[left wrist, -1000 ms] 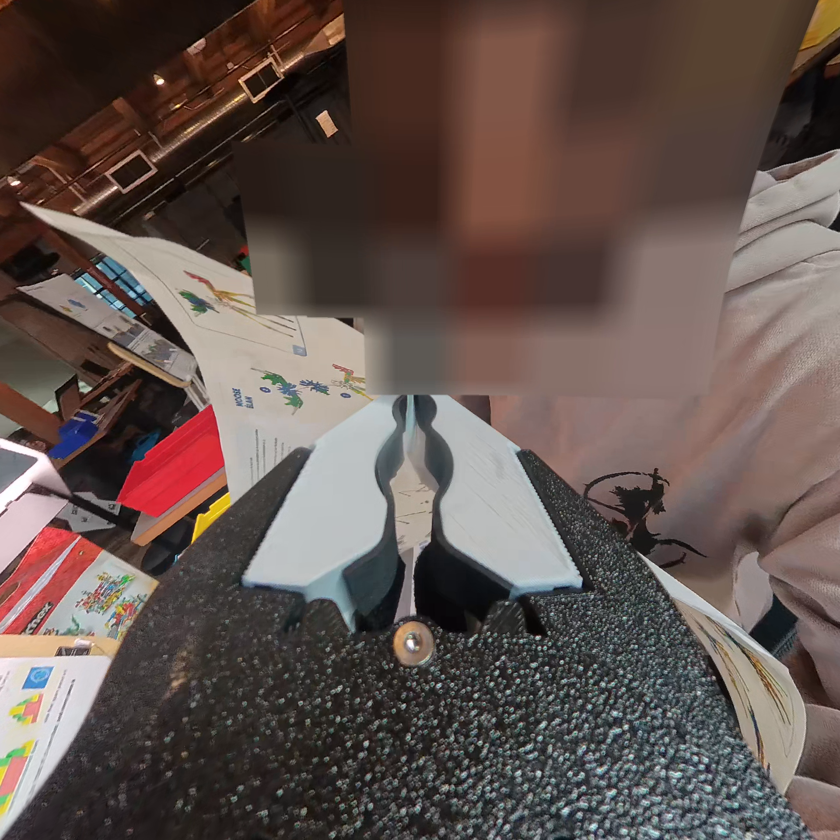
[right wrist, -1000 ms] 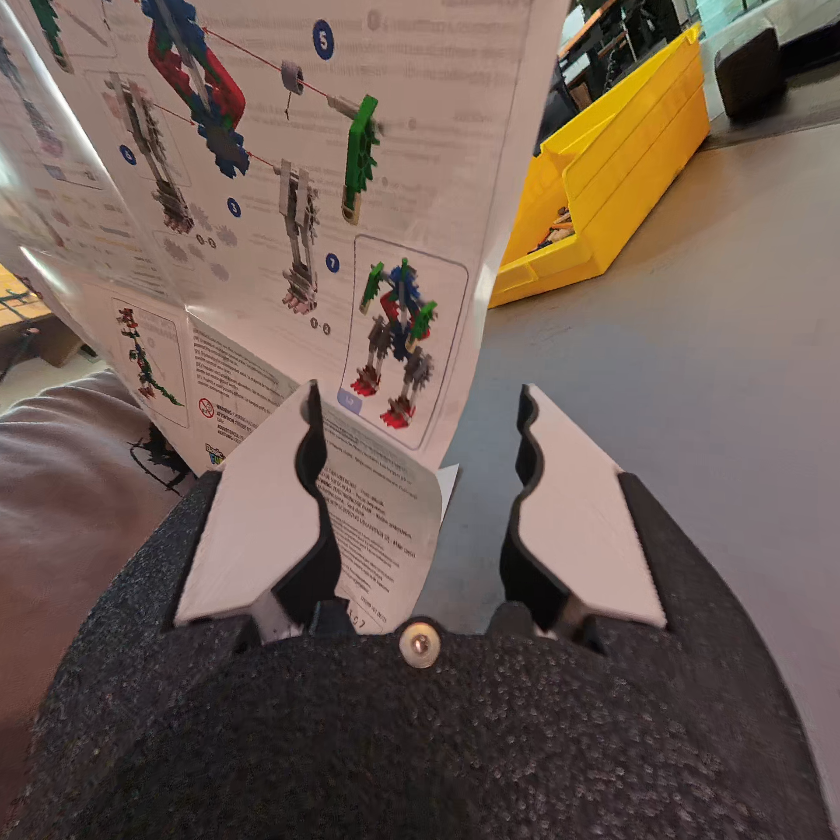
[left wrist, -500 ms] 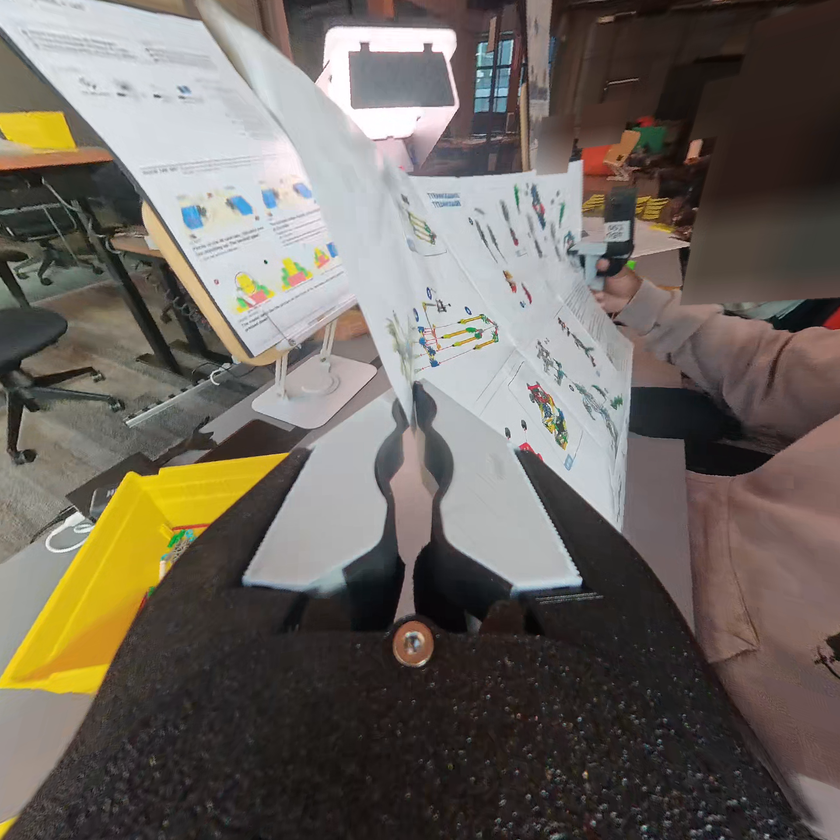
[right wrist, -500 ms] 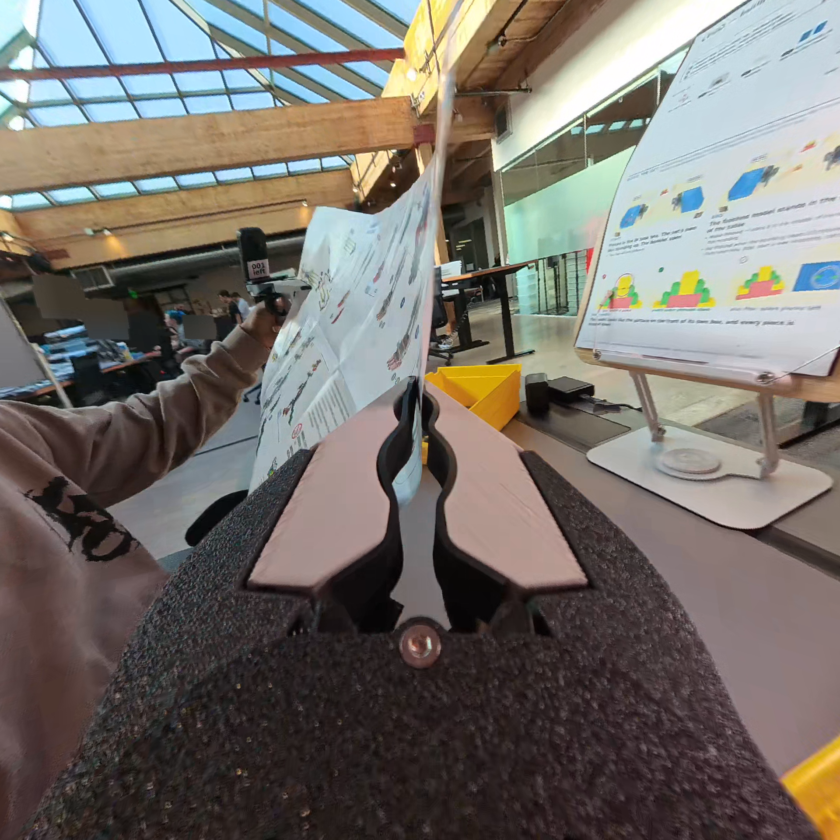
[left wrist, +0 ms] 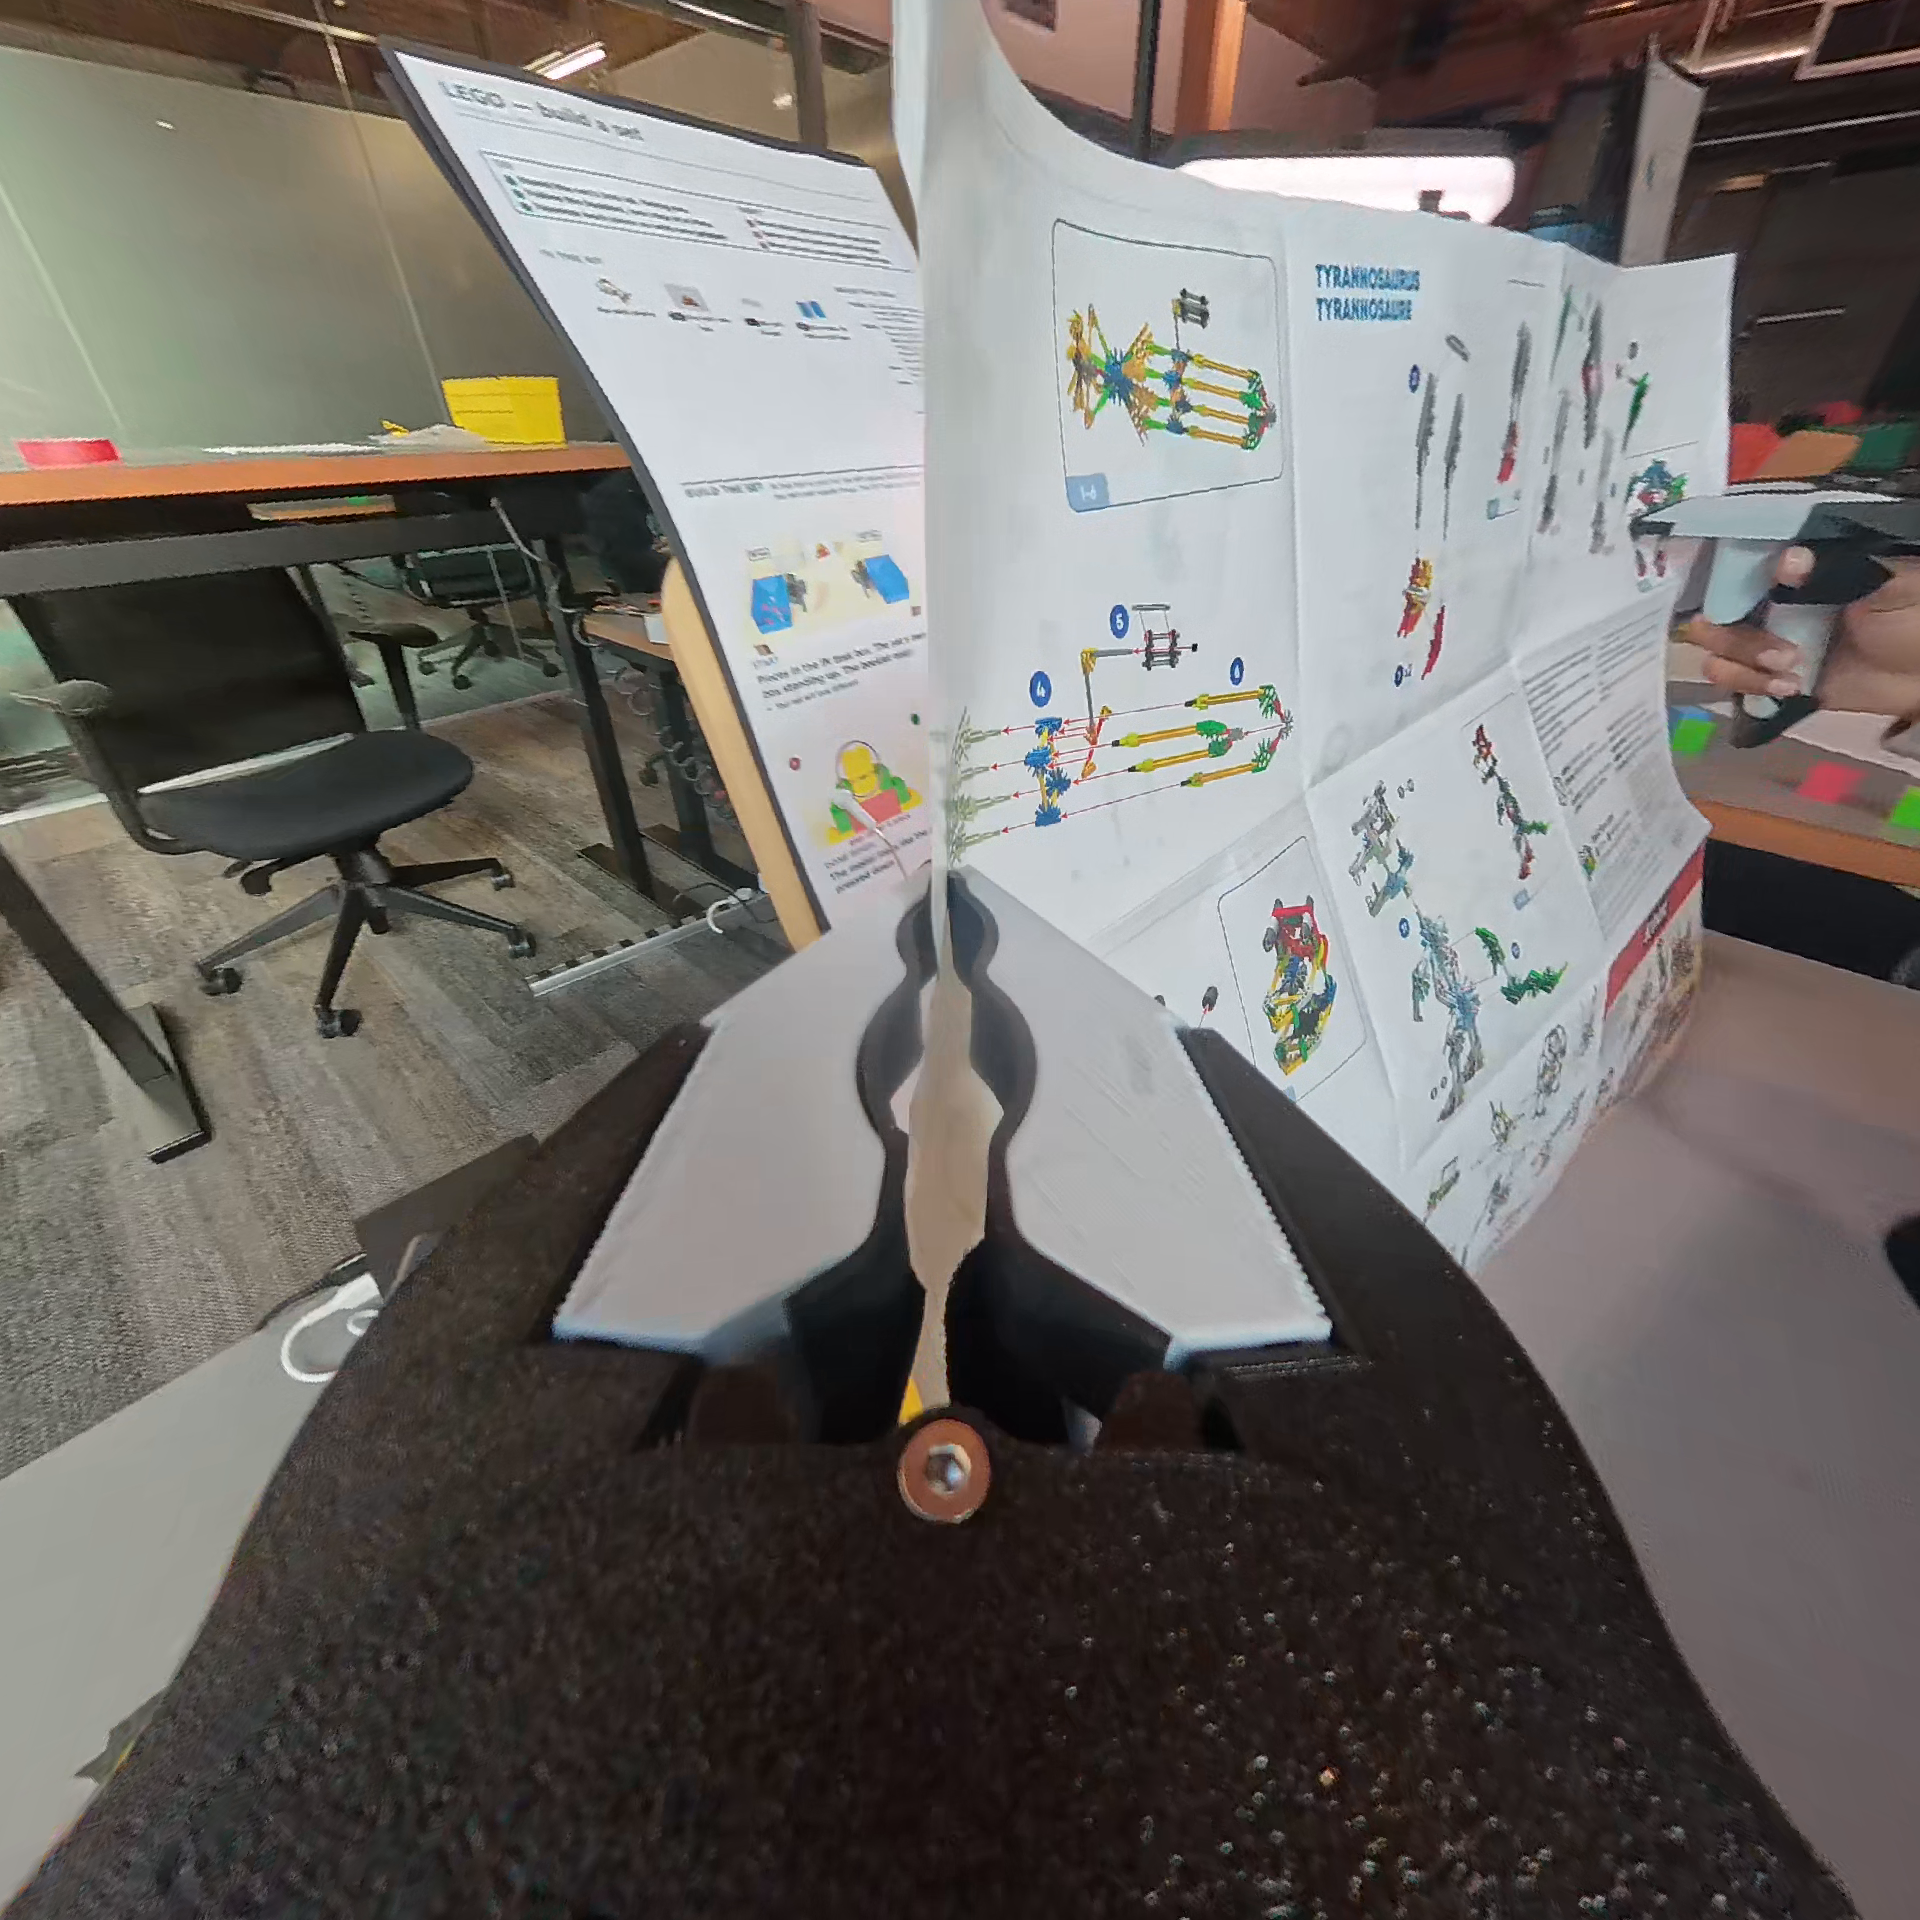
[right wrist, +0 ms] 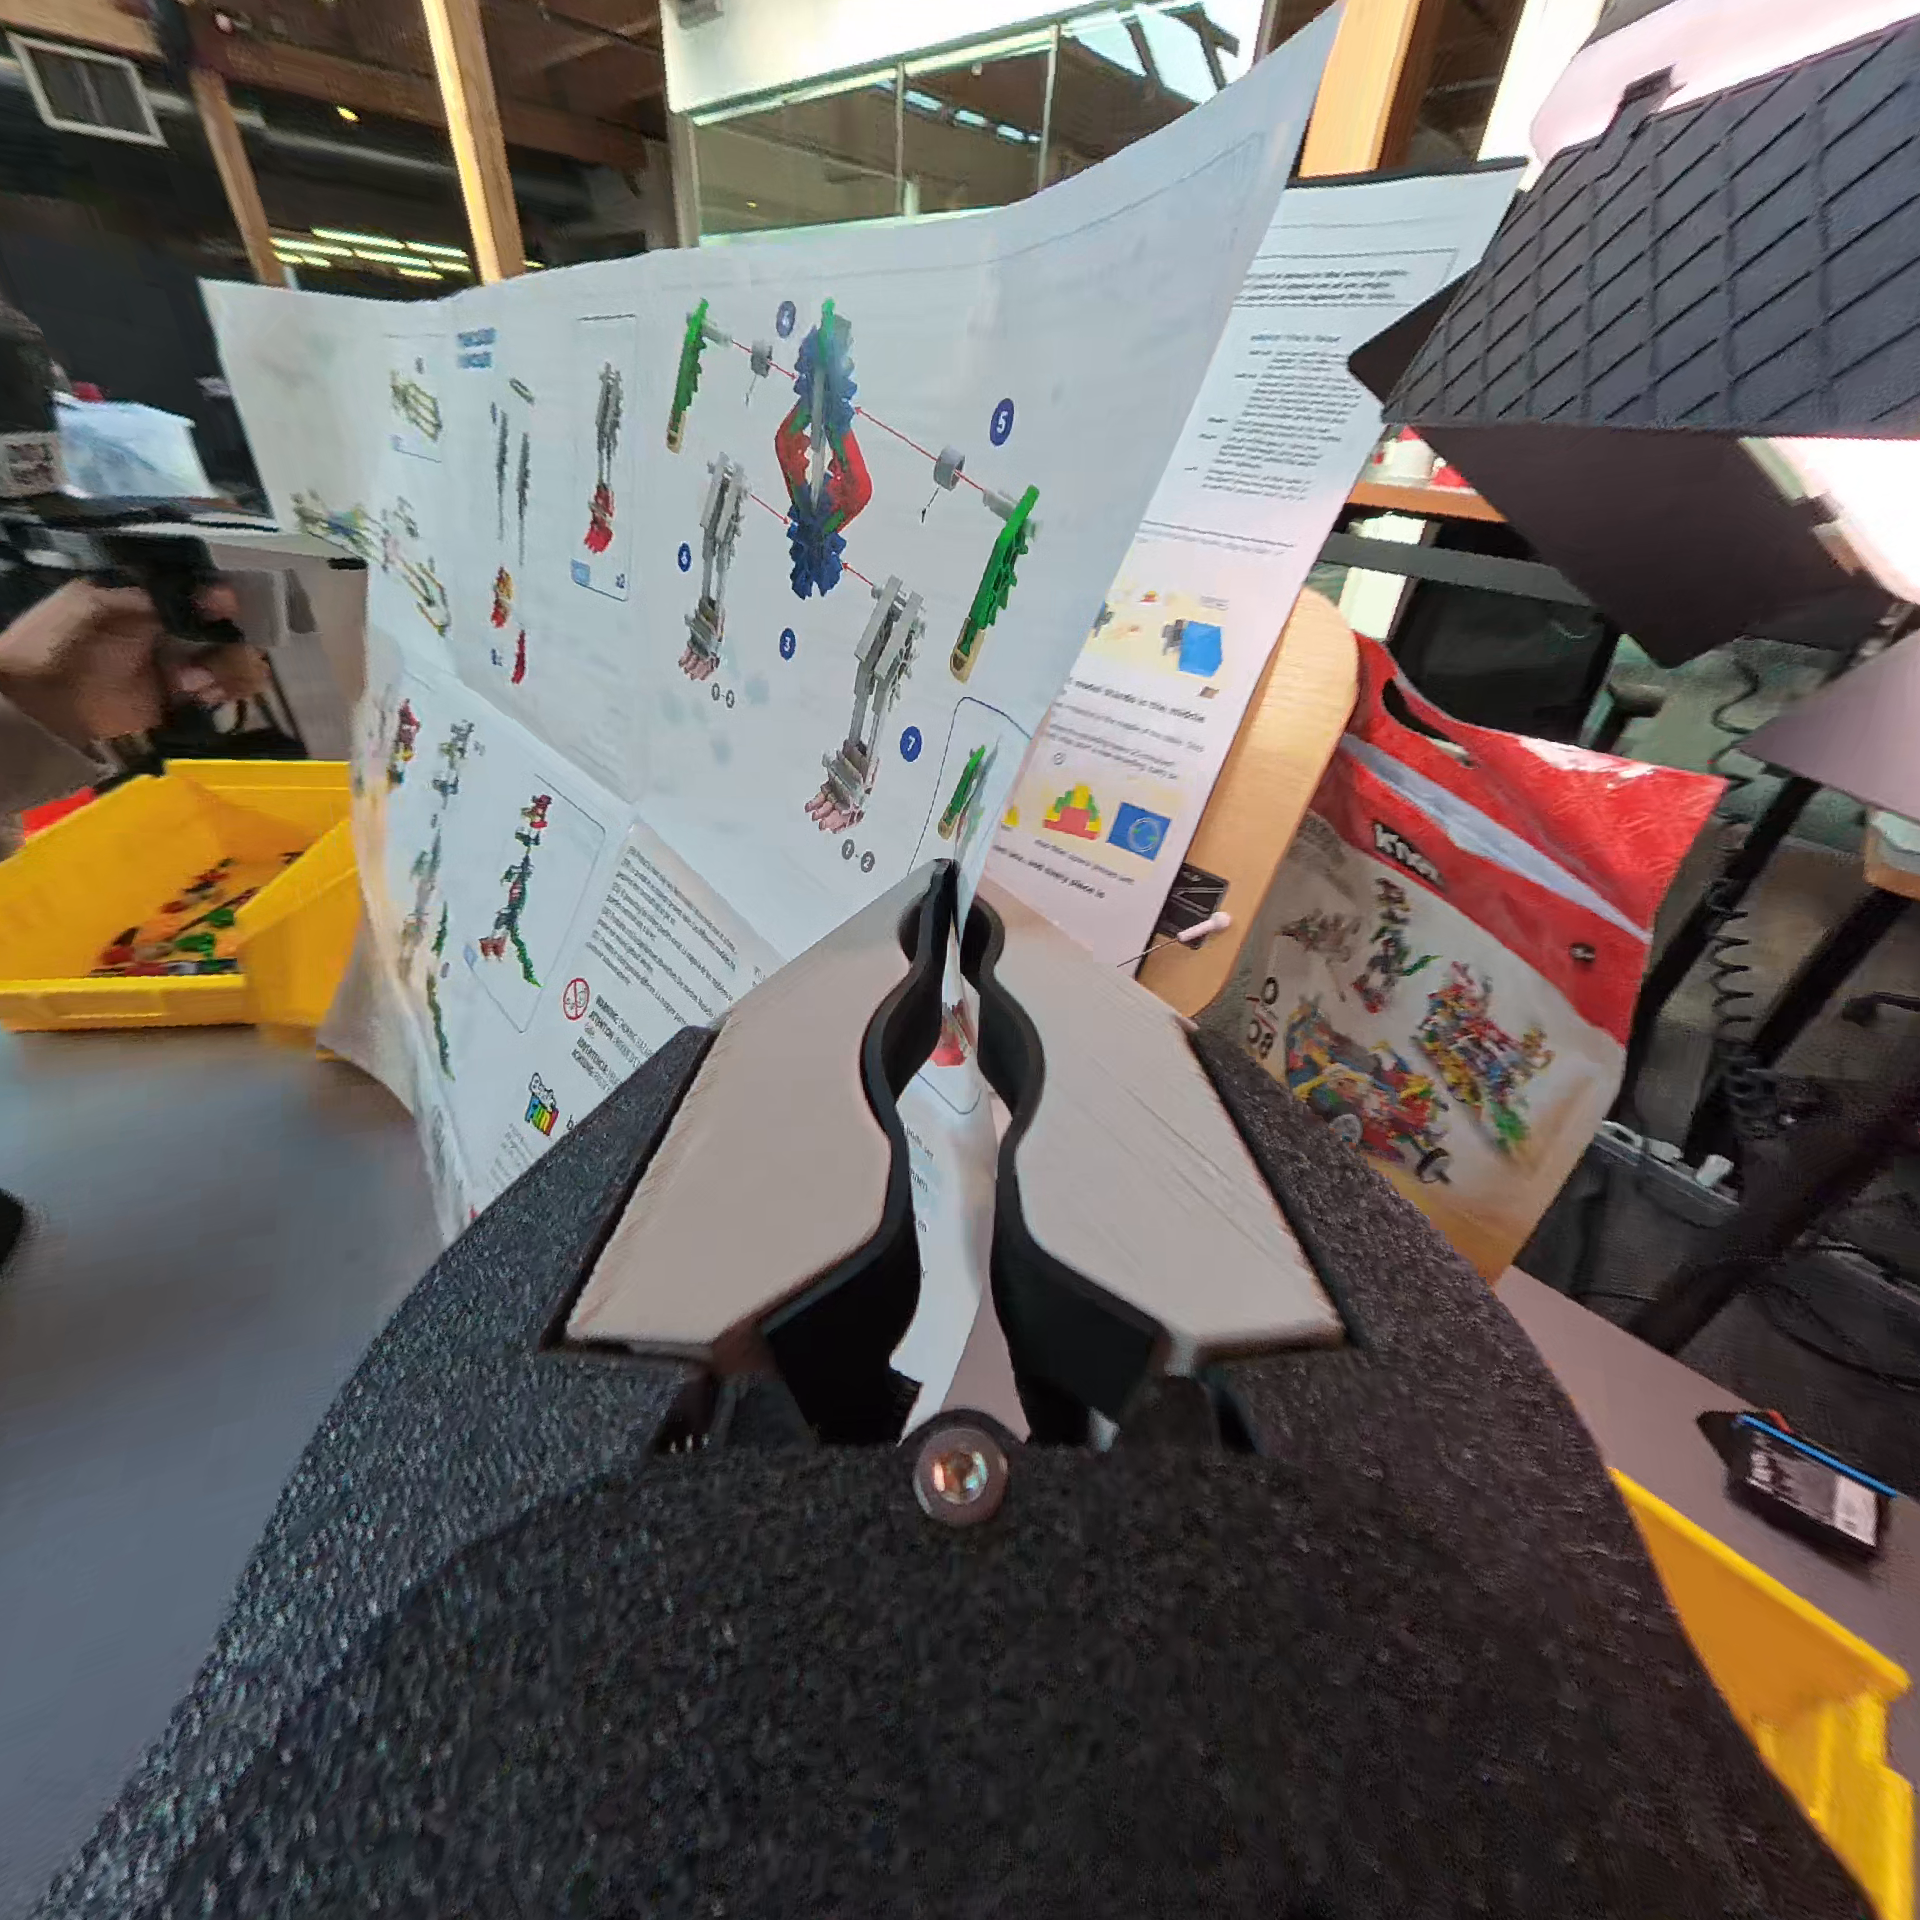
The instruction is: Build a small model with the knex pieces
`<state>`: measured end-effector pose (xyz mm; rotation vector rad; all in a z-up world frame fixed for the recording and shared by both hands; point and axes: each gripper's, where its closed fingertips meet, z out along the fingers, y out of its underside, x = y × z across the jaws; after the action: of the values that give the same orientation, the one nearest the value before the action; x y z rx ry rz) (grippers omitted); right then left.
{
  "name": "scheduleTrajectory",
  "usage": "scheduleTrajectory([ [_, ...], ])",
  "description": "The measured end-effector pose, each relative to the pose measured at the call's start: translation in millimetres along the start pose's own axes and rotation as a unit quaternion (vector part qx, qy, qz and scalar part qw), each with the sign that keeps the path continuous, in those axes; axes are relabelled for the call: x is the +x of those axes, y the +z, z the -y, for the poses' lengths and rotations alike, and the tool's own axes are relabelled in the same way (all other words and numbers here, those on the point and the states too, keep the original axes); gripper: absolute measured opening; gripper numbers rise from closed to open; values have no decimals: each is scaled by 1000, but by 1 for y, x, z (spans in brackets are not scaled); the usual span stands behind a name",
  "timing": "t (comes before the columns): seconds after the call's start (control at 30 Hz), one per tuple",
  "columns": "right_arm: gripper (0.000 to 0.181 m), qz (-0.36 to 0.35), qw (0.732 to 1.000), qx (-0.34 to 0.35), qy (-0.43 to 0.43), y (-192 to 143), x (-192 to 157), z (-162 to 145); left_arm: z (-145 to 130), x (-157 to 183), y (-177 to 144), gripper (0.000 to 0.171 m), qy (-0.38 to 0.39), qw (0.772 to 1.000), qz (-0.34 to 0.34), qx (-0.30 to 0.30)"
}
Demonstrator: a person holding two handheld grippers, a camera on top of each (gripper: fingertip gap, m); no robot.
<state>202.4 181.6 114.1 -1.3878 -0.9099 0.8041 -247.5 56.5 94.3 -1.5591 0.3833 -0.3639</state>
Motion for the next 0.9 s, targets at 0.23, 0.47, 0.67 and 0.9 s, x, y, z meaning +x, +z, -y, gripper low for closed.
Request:
scheduleTrajectory([
  [0.23,0,-137,986,-20,-95,65,84,24,33,-52,65,0,-10,998,50,22],
  [0.47,0,-200,972,8,-124,105,140,25,40,-101,128,0,-35,996,74,38],
  [0.67,0,-196,969,14,-149,133,159,-24,0,-147,172,0,-69,992,93,49],
  [0.9,0,-228,958,32,-170,148,188,-20,15,-164,203,0,-73,989,83,97],
])
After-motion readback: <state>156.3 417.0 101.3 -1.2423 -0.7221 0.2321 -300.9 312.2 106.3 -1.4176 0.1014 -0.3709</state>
